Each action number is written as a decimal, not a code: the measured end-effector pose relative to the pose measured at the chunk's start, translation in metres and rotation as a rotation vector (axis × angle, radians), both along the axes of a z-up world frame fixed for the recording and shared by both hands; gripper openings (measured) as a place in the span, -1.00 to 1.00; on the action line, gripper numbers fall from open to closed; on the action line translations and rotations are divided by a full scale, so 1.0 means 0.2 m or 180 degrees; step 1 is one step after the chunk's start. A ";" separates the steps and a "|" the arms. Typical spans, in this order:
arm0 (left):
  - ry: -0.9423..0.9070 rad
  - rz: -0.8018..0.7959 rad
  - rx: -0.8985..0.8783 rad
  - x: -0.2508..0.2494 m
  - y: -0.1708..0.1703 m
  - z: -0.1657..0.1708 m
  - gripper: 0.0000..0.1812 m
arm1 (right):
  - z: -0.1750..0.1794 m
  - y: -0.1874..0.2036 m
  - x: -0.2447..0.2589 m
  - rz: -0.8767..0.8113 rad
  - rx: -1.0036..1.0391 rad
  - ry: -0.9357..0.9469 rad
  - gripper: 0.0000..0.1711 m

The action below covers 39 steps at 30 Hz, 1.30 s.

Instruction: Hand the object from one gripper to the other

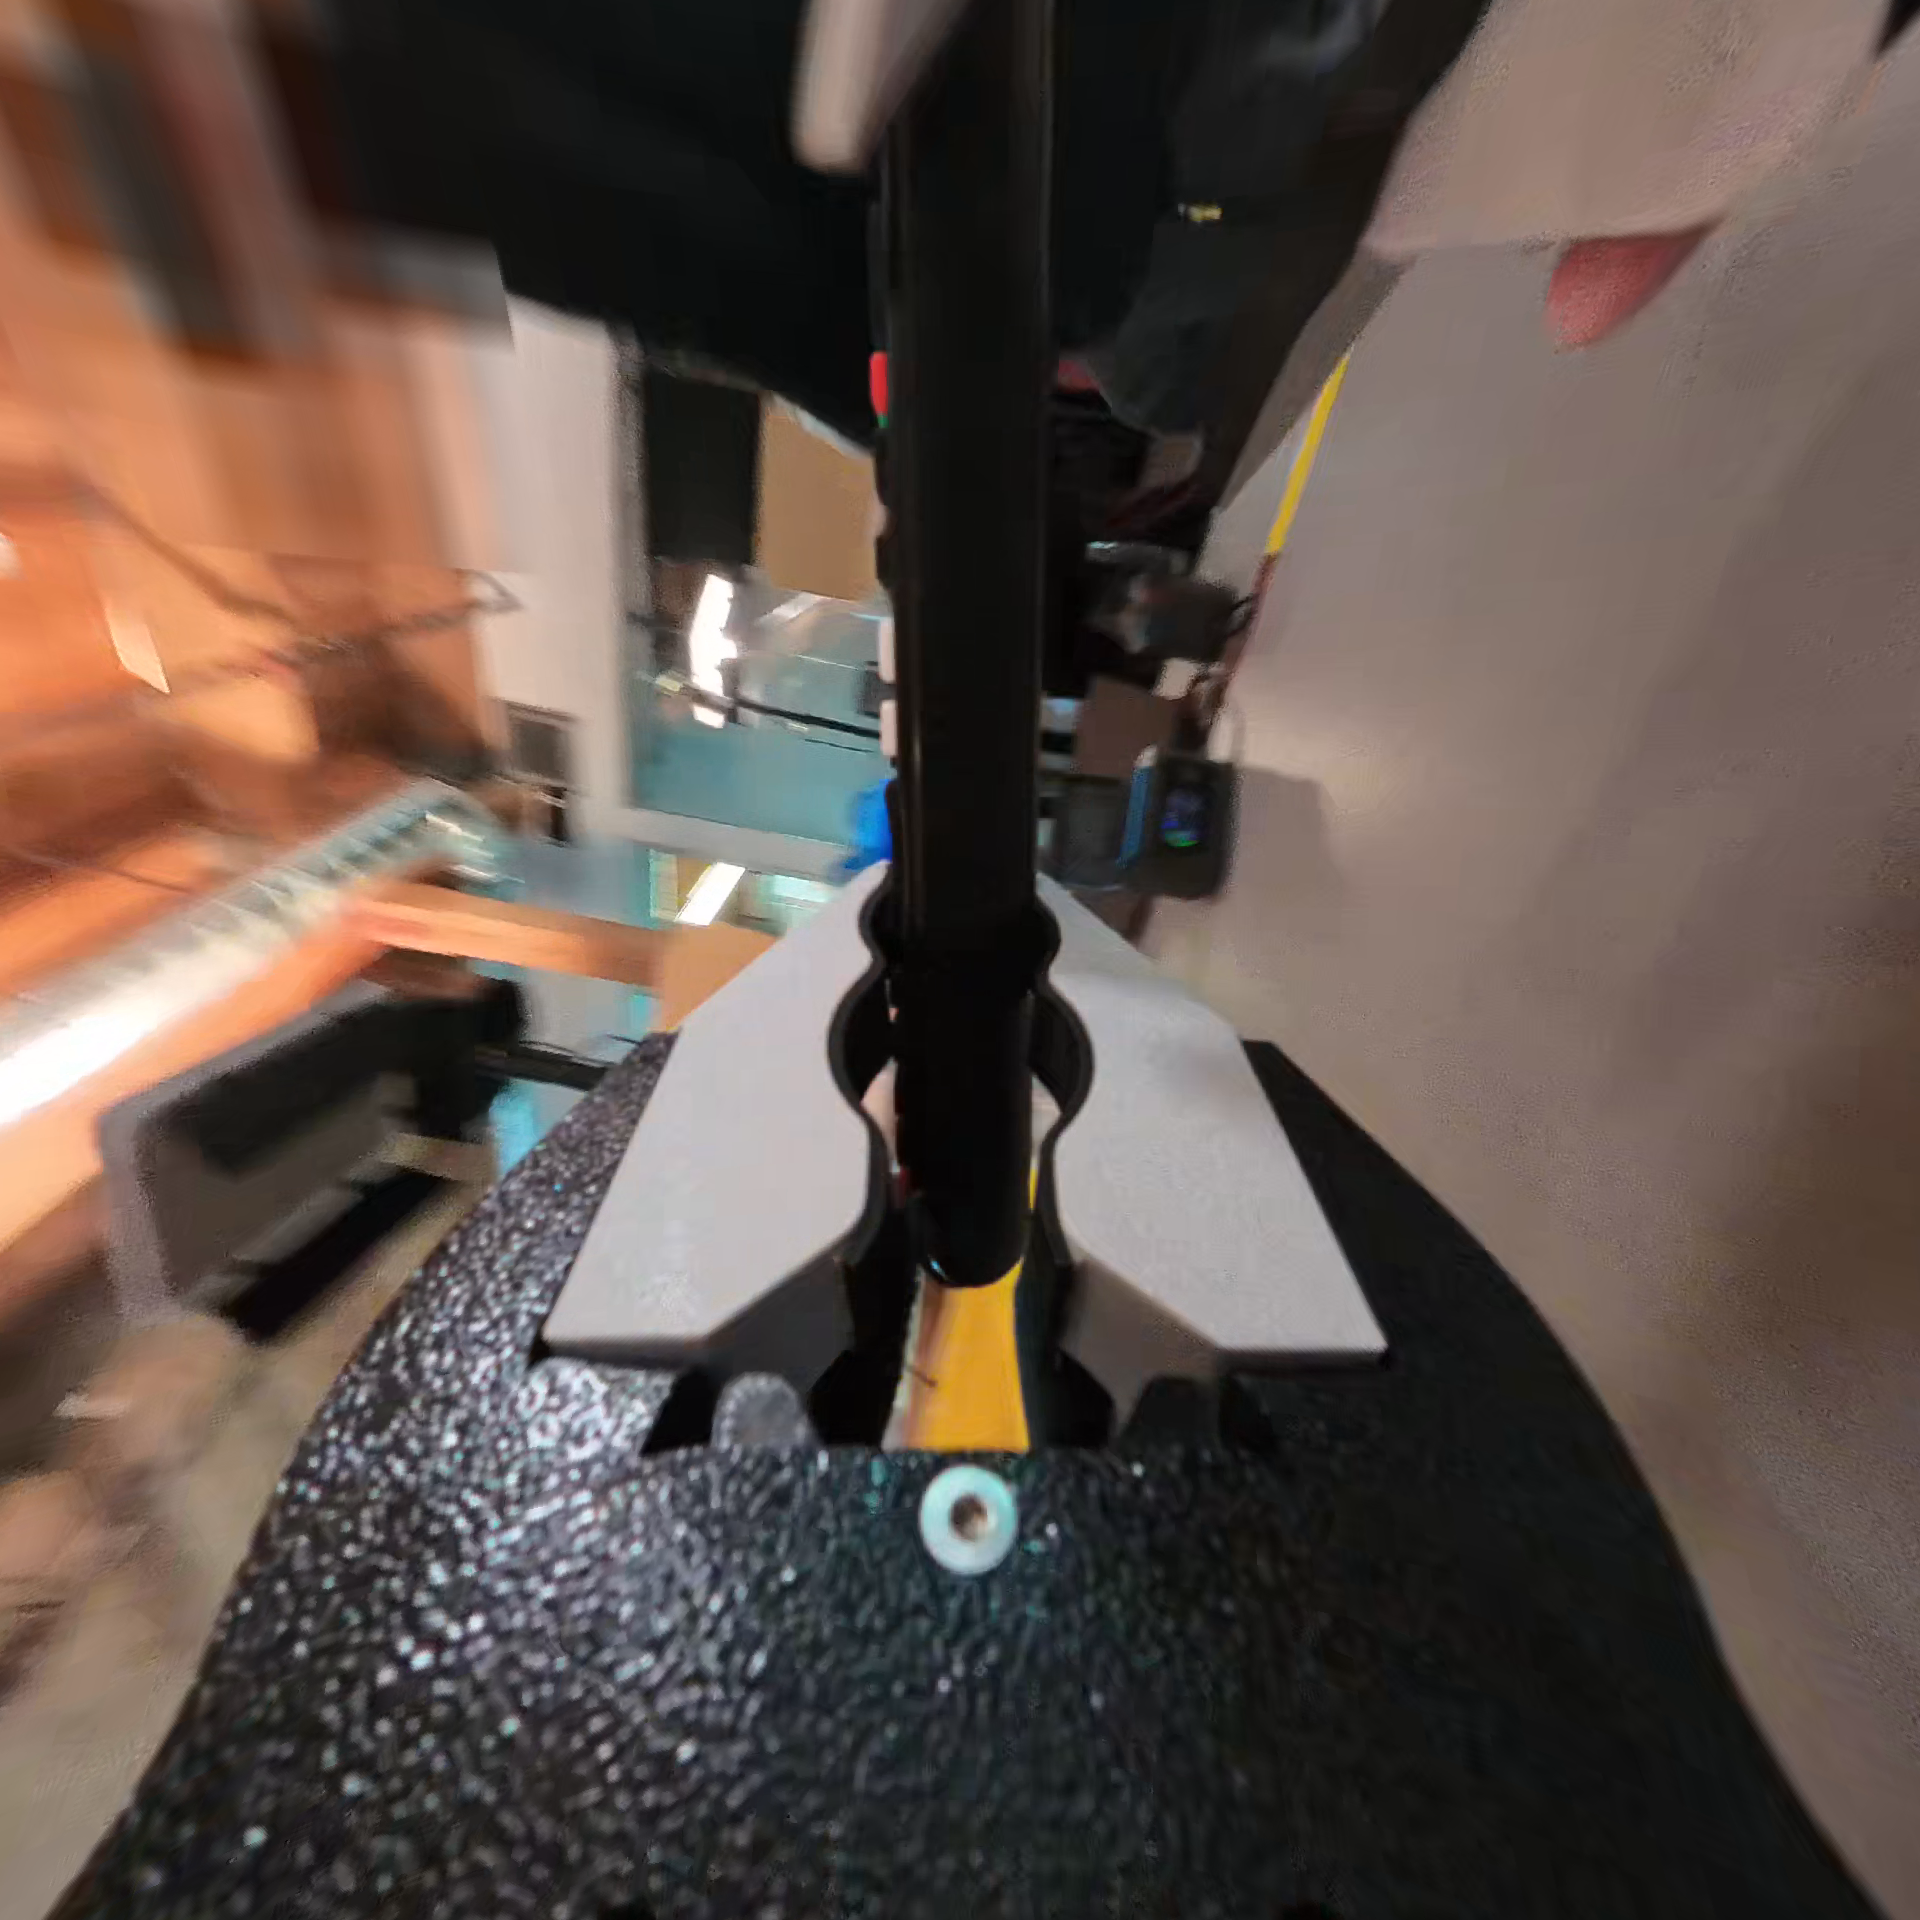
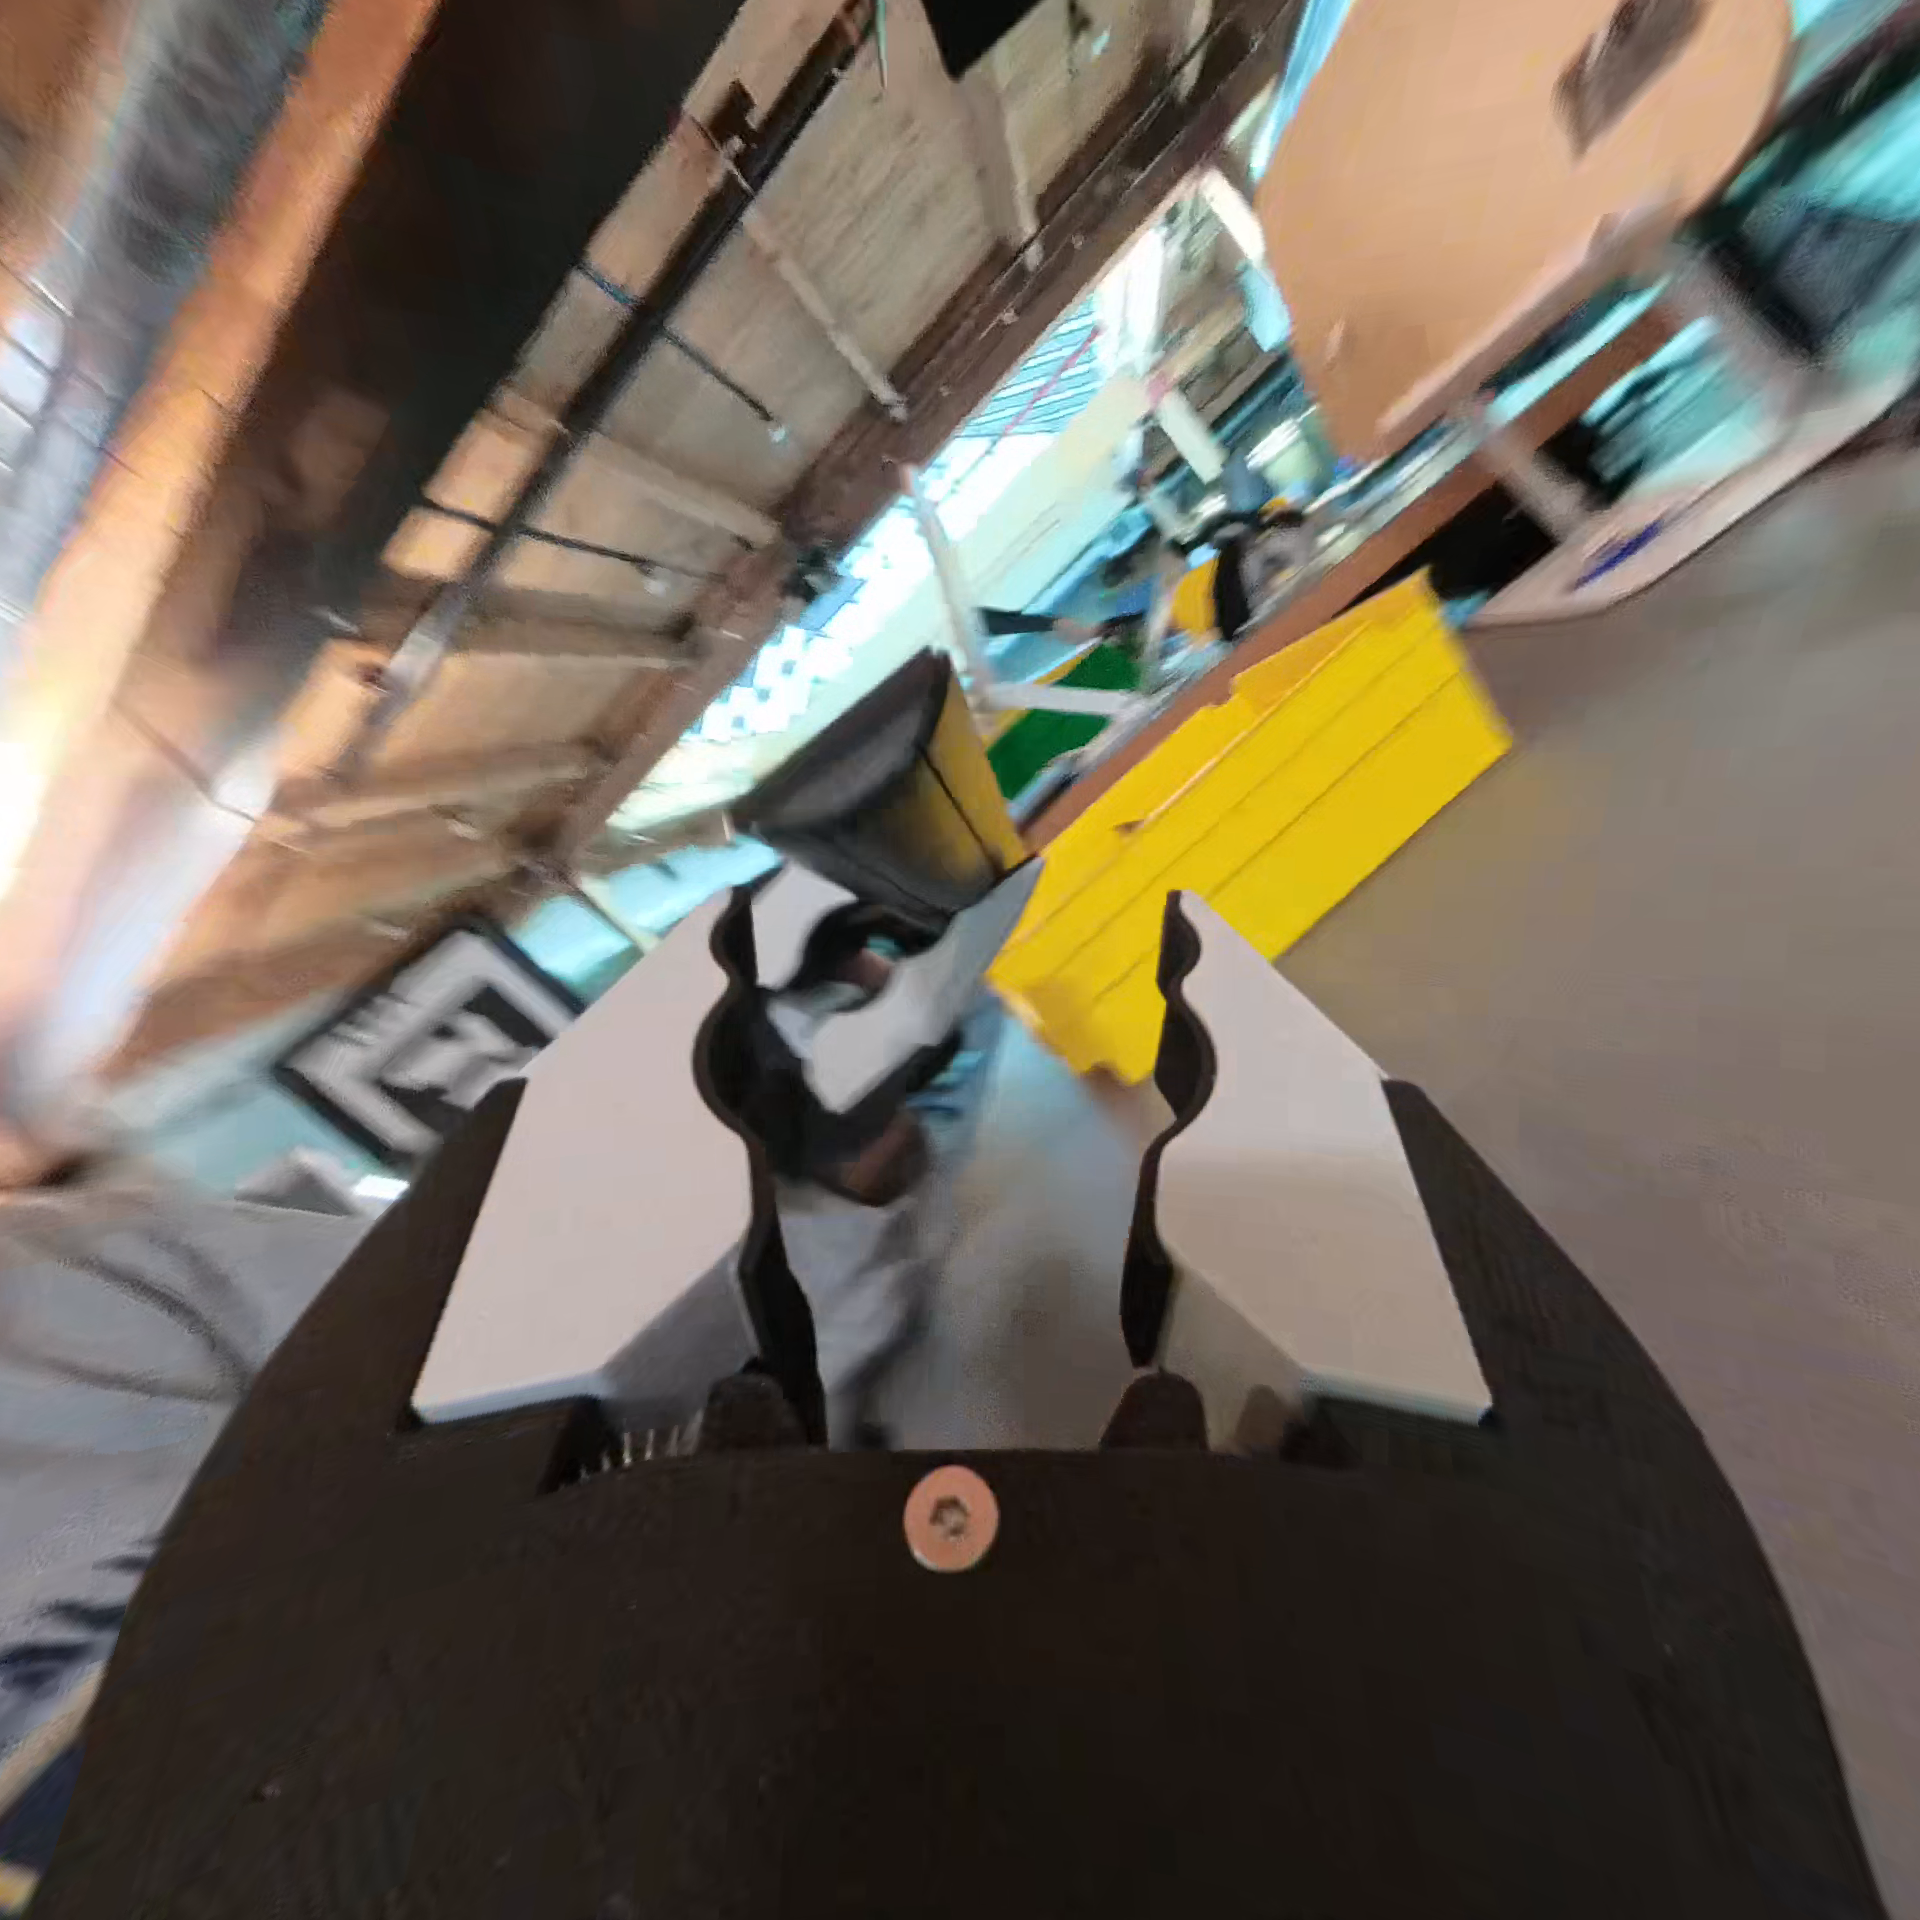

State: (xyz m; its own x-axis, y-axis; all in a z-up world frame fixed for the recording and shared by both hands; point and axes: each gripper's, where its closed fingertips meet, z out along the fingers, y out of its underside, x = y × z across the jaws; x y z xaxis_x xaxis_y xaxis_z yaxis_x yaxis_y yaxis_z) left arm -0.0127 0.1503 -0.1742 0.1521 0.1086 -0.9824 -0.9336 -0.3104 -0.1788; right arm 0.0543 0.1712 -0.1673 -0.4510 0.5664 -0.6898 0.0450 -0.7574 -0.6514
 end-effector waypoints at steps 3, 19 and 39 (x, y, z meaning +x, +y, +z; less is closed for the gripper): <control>0.0942 0.0010 0.0040 0.06 0.01 -0.03 -0.78 | 0.01 0.00 0.01 0.0557 -0.1042 0.0103 -0.12; -0.1785 -0.0680 0.0410 0.04 0.15 -0.06 0.18 | -0.08 0.24 0.04 -0.0858 0.0459 -0.0240 -0.76; -0.3599 -0.1849 0.1026 0.13 0.42 -0.07 0.05 | 0.53 0.35 1.24 -0.4773 0.3252 -0.1144 -0.77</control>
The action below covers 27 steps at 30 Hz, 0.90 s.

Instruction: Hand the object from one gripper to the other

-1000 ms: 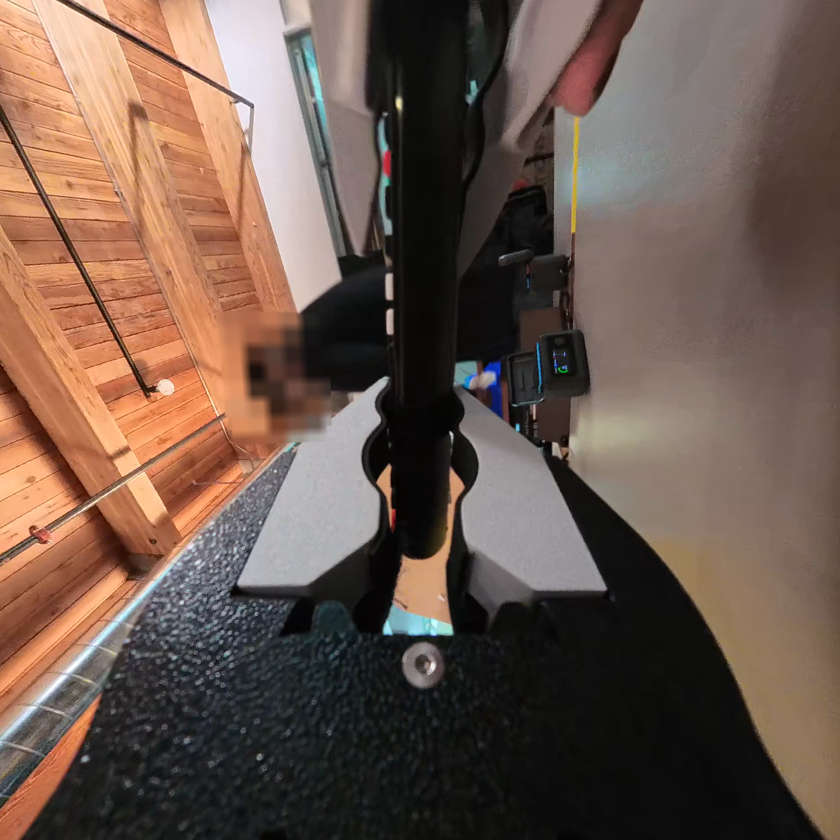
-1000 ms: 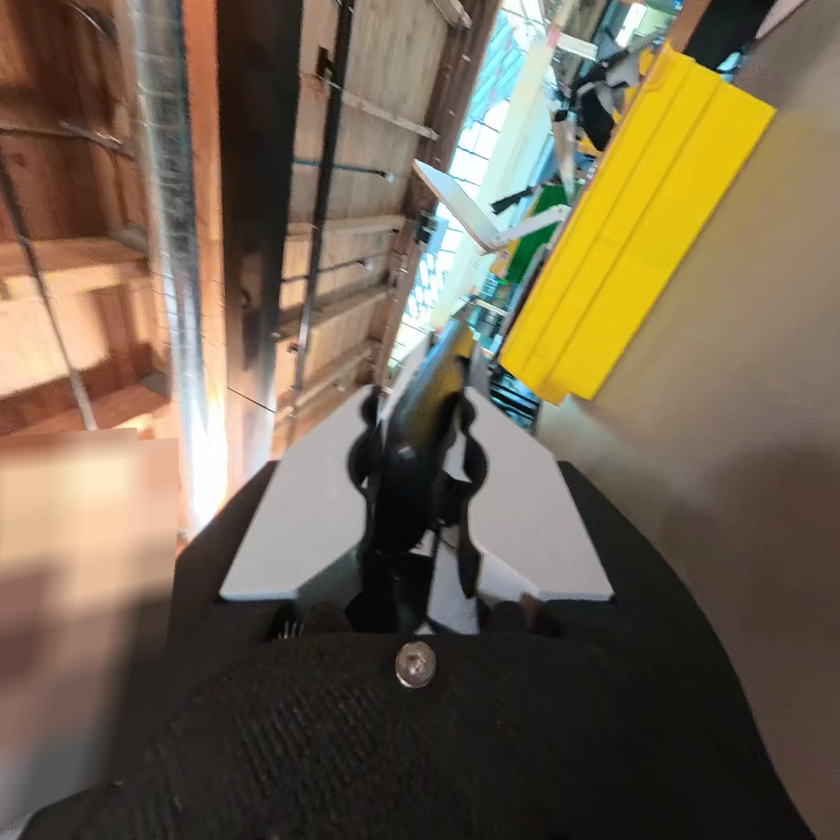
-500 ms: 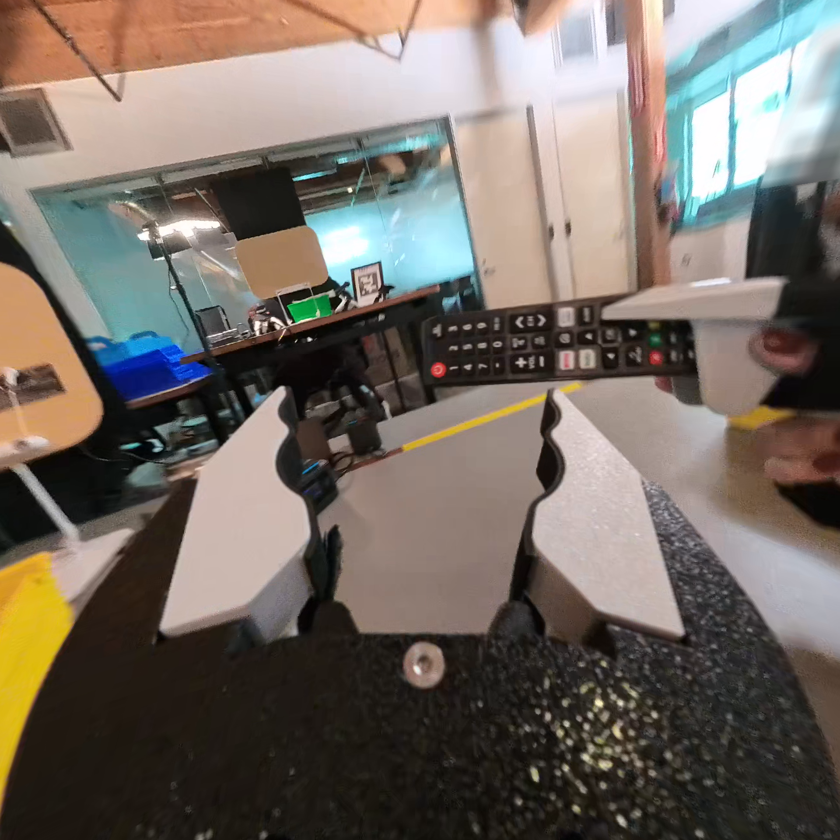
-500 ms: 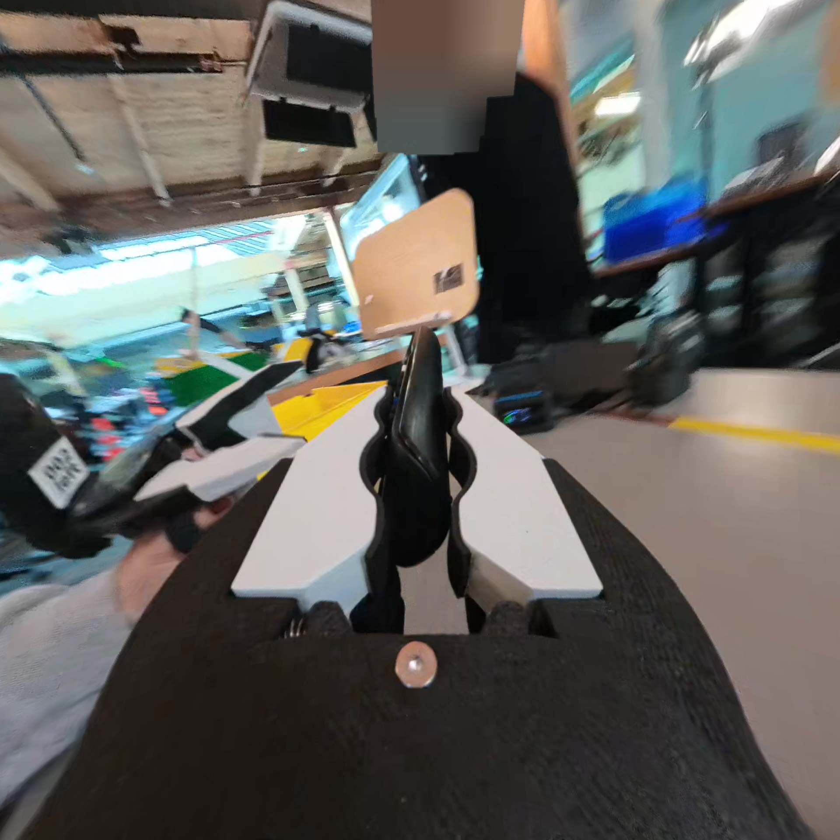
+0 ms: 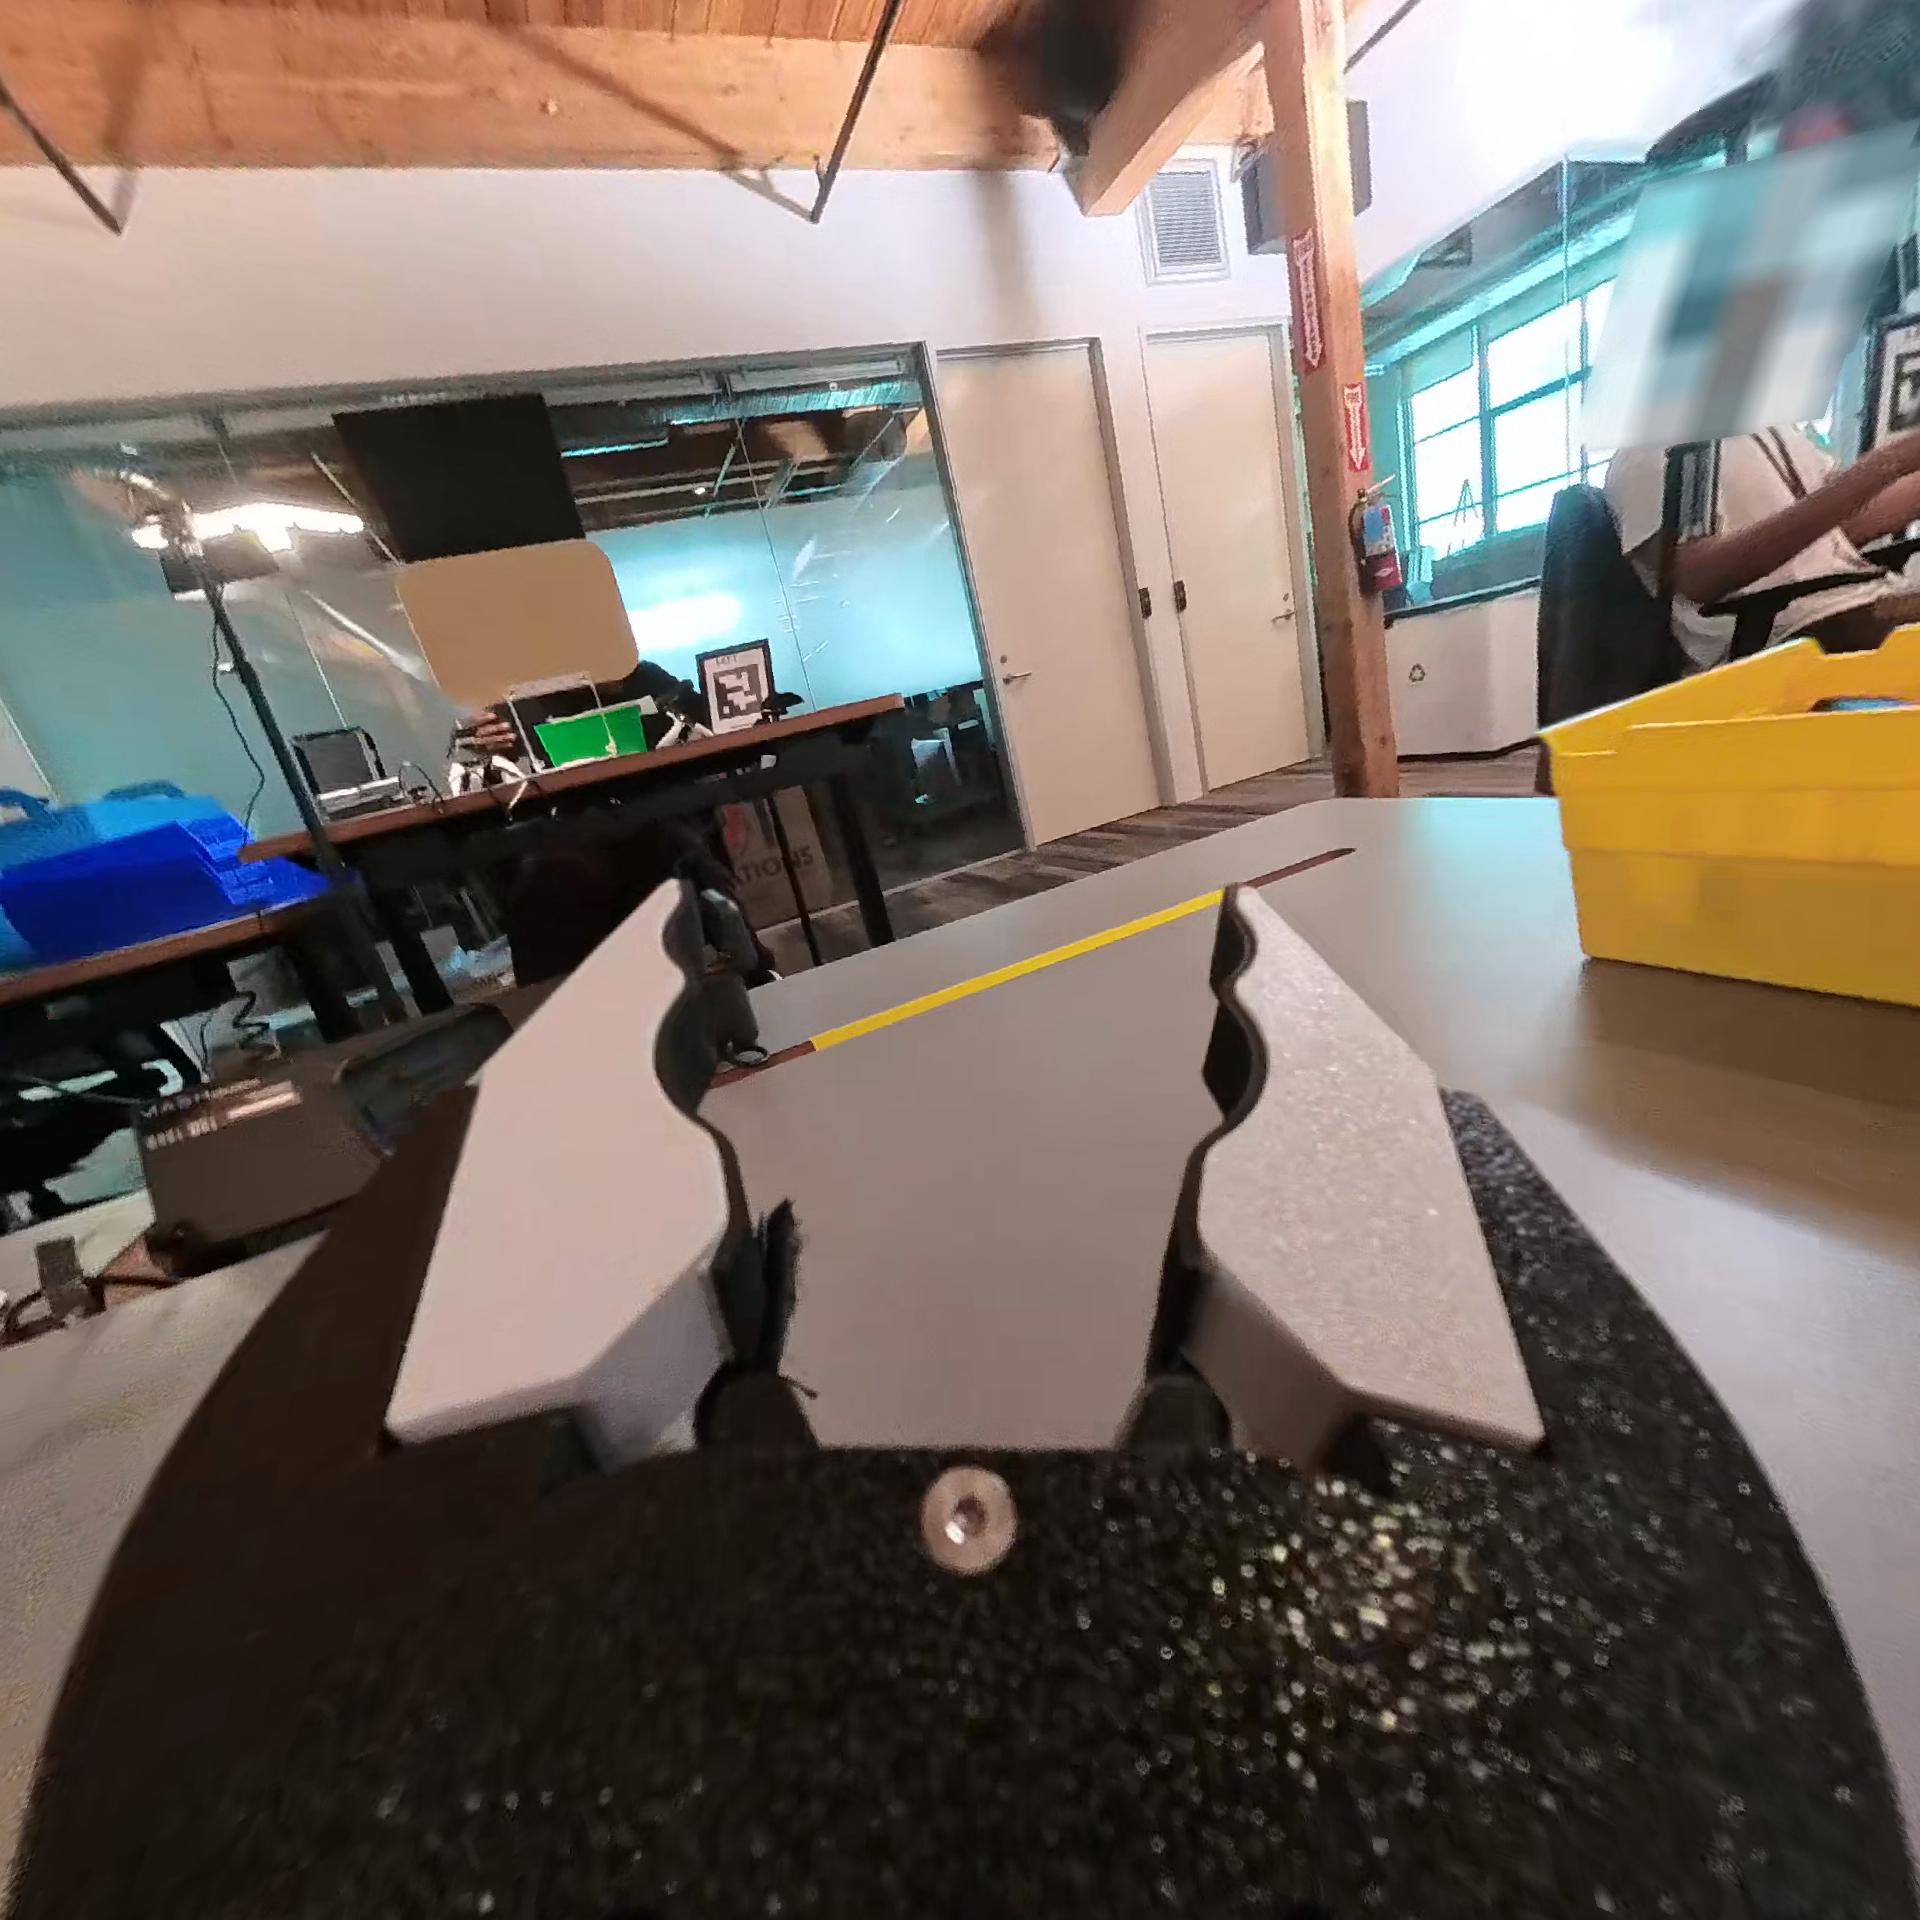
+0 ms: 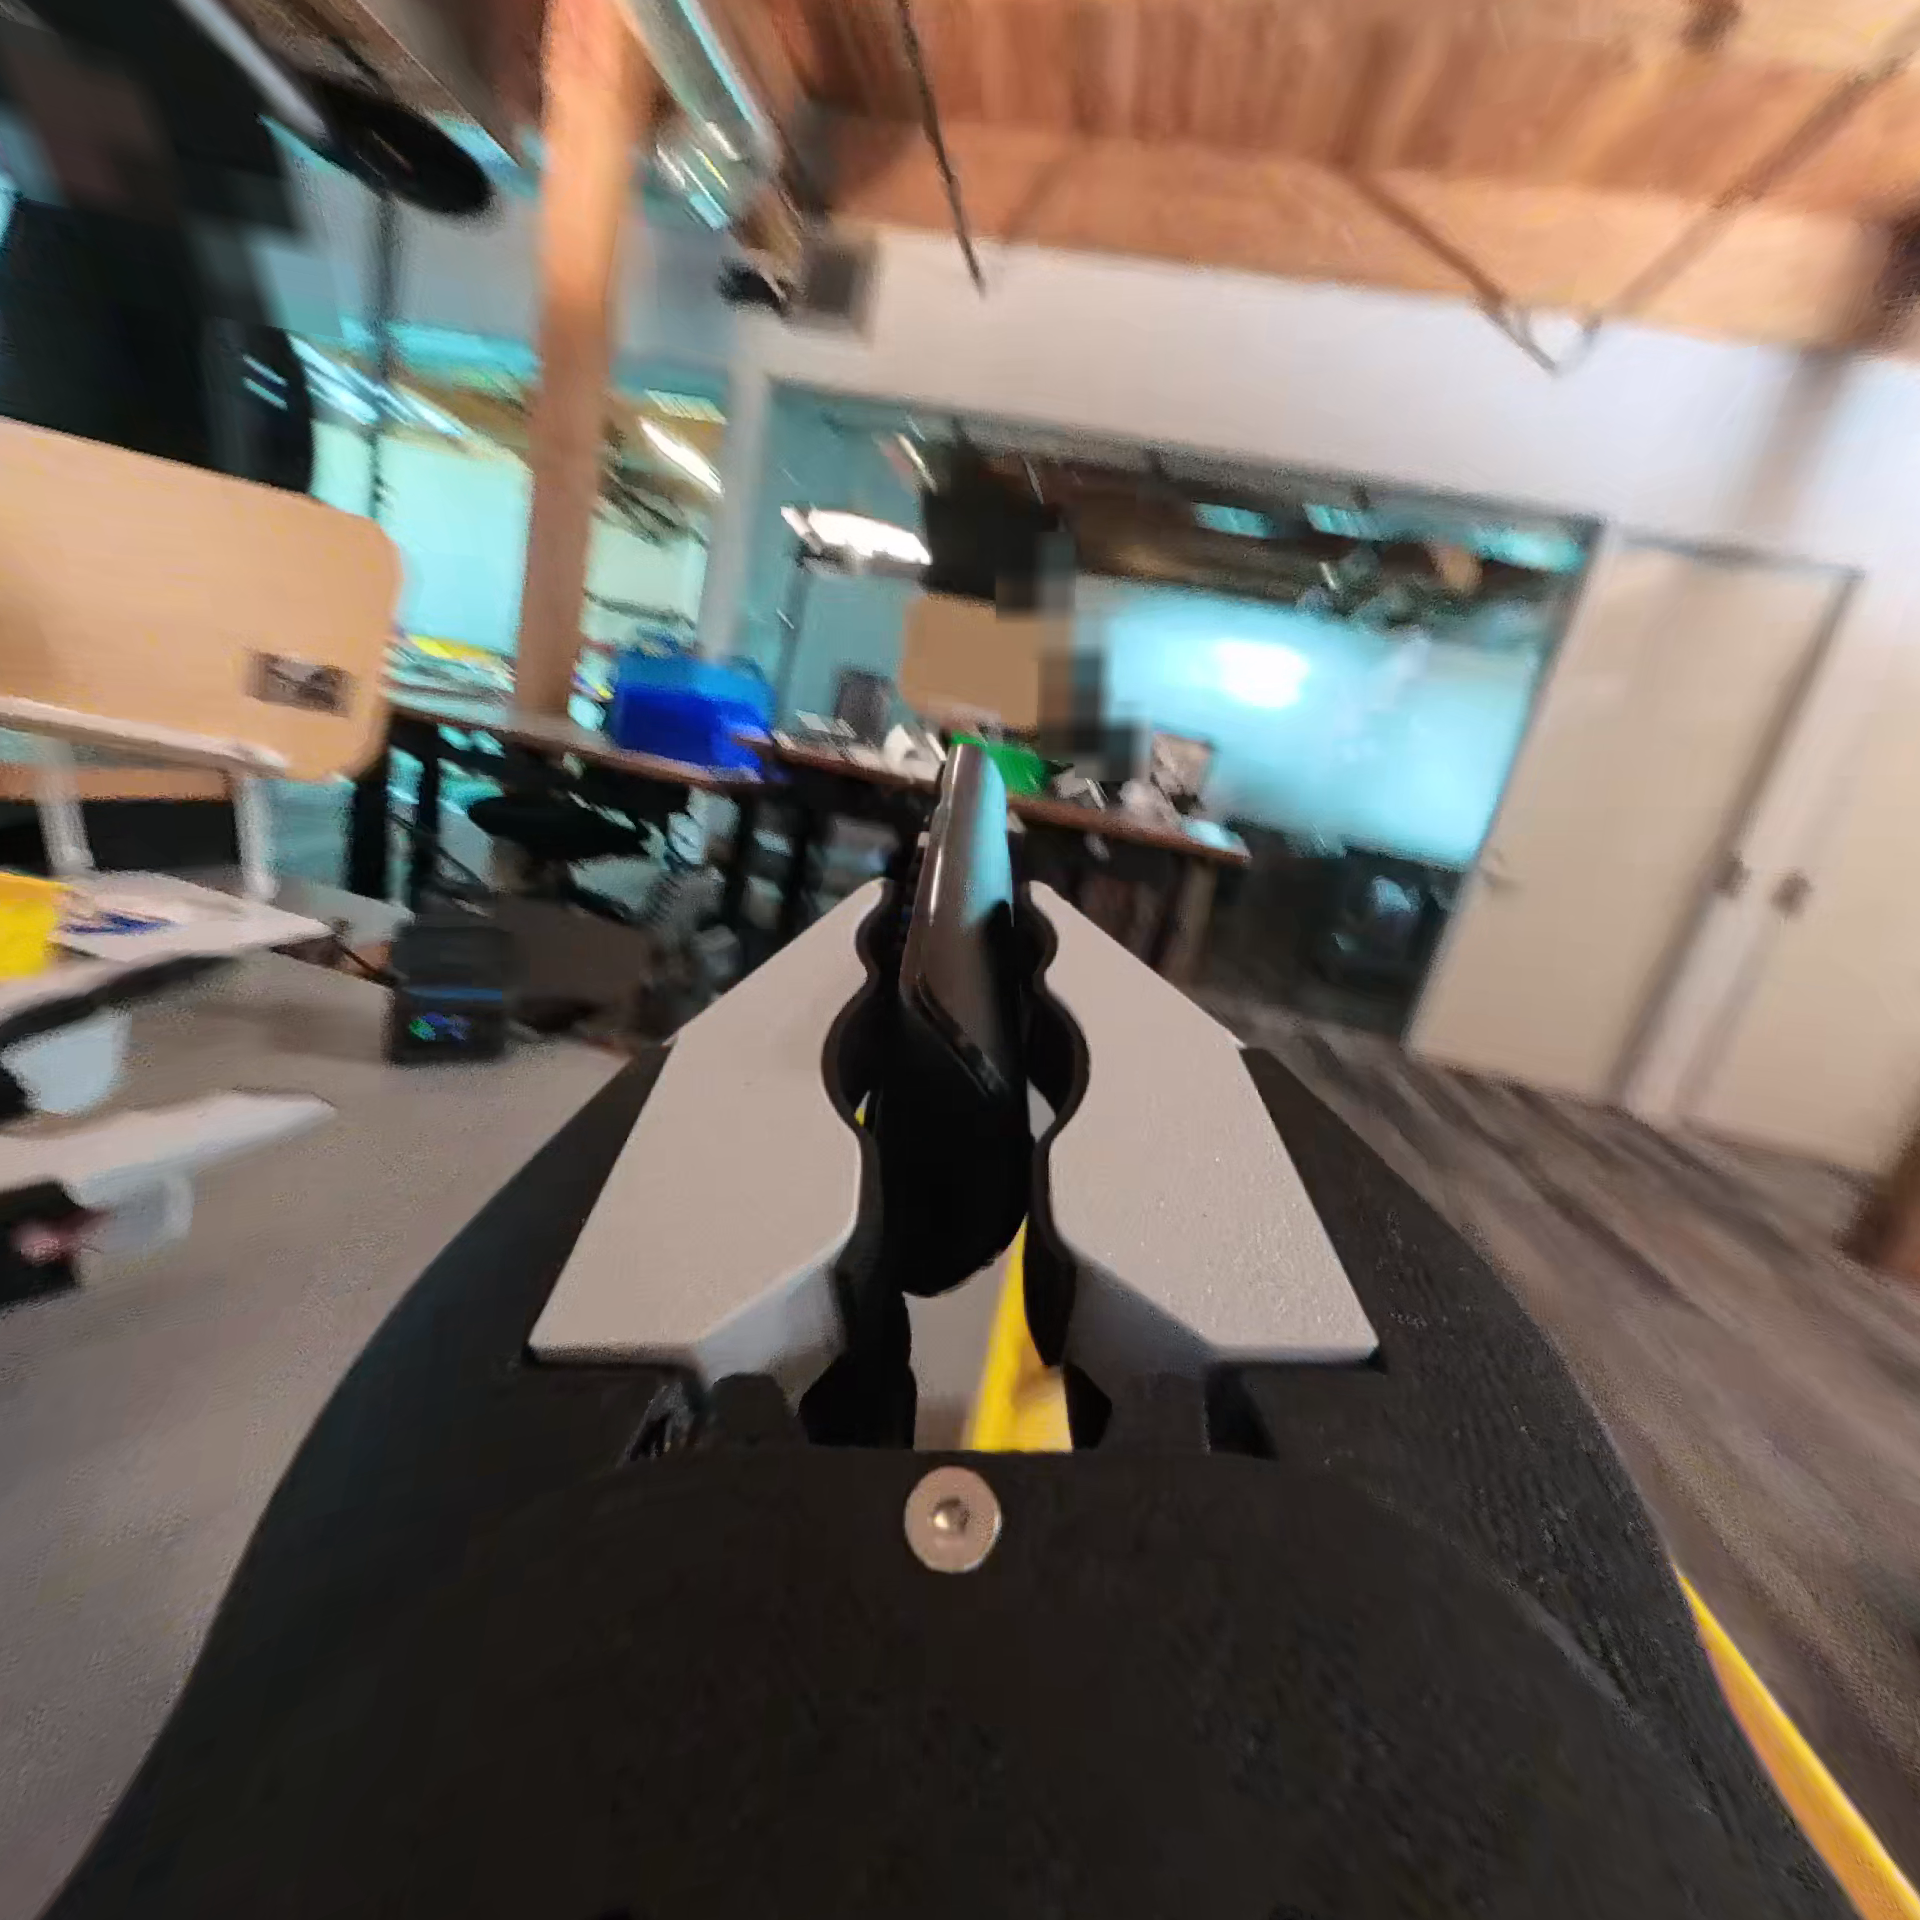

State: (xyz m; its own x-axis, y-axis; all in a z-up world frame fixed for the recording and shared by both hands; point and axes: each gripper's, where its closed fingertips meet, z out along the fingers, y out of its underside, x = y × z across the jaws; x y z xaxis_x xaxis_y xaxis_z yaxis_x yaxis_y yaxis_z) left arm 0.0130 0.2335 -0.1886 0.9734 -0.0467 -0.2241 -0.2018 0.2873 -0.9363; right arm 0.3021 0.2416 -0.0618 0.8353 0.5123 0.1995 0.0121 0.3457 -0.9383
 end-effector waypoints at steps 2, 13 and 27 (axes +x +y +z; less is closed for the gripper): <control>-0.0054 0.0001 -0.0029 -0.01 0.00 0.00 0.05 | -0.15 0.14 0.24 -0.0392 -0.0589 -0.0145 -0.77; 0.0014 -0.0096 -0.0129 0.03 0.02 -0.03 0.00 | -0.65 0.44 0.62 -0.1047 -0.2096 -0.0139 -0.53; -0.0038 0.0034 -0.0107 -0.01 -0.01 -0.02 -0.03 | -0.11 0.07 -0.72 0.0396 0.0427 0.0112 -0.30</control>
